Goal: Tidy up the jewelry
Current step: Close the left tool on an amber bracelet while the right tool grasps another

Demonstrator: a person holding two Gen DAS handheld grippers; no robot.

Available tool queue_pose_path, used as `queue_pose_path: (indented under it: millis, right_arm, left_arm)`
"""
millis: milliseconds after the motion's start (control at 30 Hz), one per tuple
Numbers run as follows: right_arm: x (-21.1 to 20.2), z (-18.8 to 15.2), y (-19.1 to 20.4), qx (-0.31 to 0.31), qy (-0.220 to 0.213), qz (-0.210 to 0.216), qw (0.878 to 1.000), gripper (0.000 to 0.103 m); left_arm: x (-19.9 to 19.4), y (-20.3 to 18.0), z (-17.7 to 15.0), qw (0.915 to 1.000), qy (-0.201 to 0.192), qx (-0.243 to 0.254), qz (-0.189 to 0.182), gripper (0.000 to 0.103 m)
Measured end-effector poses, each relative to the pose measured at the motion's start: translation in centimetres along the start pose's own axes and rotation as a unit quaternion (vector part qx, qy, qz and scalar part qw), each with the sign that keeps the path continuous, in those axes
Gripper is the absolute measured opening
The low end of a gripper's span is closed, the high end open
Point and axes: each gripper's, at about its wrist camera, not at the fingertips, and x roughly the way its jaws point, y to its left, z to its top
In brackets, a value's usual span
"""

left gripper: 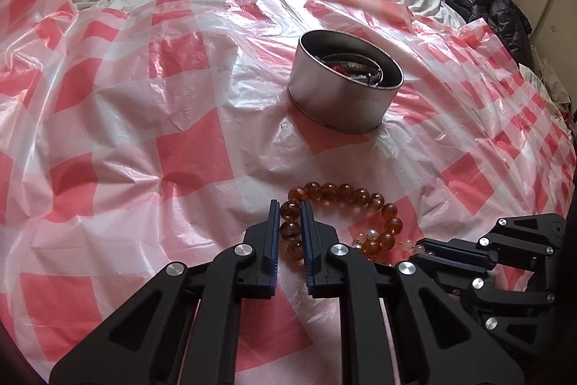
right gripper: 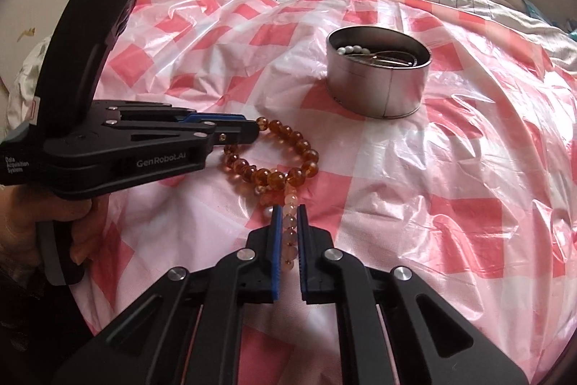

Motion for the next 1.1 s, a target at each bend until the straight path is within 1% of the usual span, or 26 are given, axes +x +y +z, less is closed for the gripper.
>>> queue_pose_path:
  millis: [100,200,267,333,367,400,433,500,600,667,700,733,800,833,900,967,1033,1100]
  right_arm:
    - [-0.8,0.1,-0.9,0.02,-0.011,0.007,1.0,0.008]
    - [-1.2,0.2,-1.3,0.026,-0.019,0.01,0.999,0.008]
    - [-1.3,0.3,-1.2,0.025,-0.019,0.007,0.999,0.008]
    - [-1.2,0.4,-1.4,0.029,-0.02,-0.003,0.999,0.009]
    - [-1.0,0.5,-1.4,0.029,-0.017,0.0,0.999,0.013]
    - [-0.9,0.7,-1.3,0.028,-0.016,0.001,0.999,0.034]
    - [-0.9,0.8,-1.2,0.024,-0.022,-0.002,0.999,0.053]
    - [-0.9,1.0,-0.6,0.008,-0.03,-0.011,0.999,0.055]
    - [0.3,0.8,-0.4,-0.005,-0.007,-0.041,0.999,0.055]
    - [1.1,0.8,-0.3,-0.013,0.01,-0.051,0.999,0.055]
    - [1.3,0.7,-0.1,-0.019,0.013,-0.052,0.998,0.05]
    - [1.3,0.6,0.1,-0.026,0.016,-0.05,0.998,0.029]
    - [1.5,0.4,0.3,-0.033,0.027,-0.041,0.998,0.011]
    - [1.4,0.3,0.3,-0.03,0.028,-0.034,0.999,0.008]
    - [1.0,0.1,-0.4,-0.002,0.023,0.001,1.0,0.008]
    - [0.2,0.1,-1.7,0.049,0.01,0.057,0.997,0.008]
    - [-0.5,0.2,-3.2,0.101,-0.008,0.113,0.988,0.008]
    - [-1.3,0.0,-4.9,0.152,-0.031,0.168,0.974,0.008]
  left_arm:
    - [-0.4,0.4,0.2,1.0,-0.006,-0.006,0.002,0.01]
    - [-0.5,0.8,0.3,0.9999,-0.008,-0.014,0.002,0.01]
    - [-0.7,1.1,0.4,0.9995,-0.01,-0.026,-0.014,0.01]
    - [-0.8,1.3,0.4,0.9994,-0.01,-0.029,-0.015,0.01]
    - [-0.7,1.3,0.4,0.9995,-0.009,-0.03,-0.012,0.01]
    - [-0.6,1.3,0.3,0.9995,-0.008,-0.03,-0.01,0.01]
    - [-0.5,1.3,0.3,0.9995,-0.006,-0.029,-0.009,0.01]
    - [-0.4,1.2,0.3,0.9996,-0.005,-0.028,-0.008,0.01]
    - [0.3,1.2,0.1,0.9995,0.012,-0.027,-0.004,0.011]
    - [0.9,1.3,0.0,0.9994,0.02,-0.03,-0.001,0.012]
    - [1.0,1.2,0.0,0.9994,0.02,-0.029,0.0,0.012]
    - [1.1,1.1,-0.1,0.9994,0.021,-0.027,0.002,0.012]
    - [1.2,0.8,-0.1,0.9996,0.021,-0.018,0.009,0.013]
    - [1.1,0.7,-0.1,0.9996,0.022,-0.015,0.008,0.012]
    - [0.7,0.6,0.0,0.9998,0.016,-0.014,-0.001,0.01]
    - [0.1,0.5,0.2,0.9997,0.007,-0.018,-0.014,0.01]
    - [-0.7,0.5,0.5,0.9992,-0.004,-0.026,-0.03,0.01]
    - [-1.3,0.7,0.7,0.9982,-0.013,-0.035,-0.046,0.01]
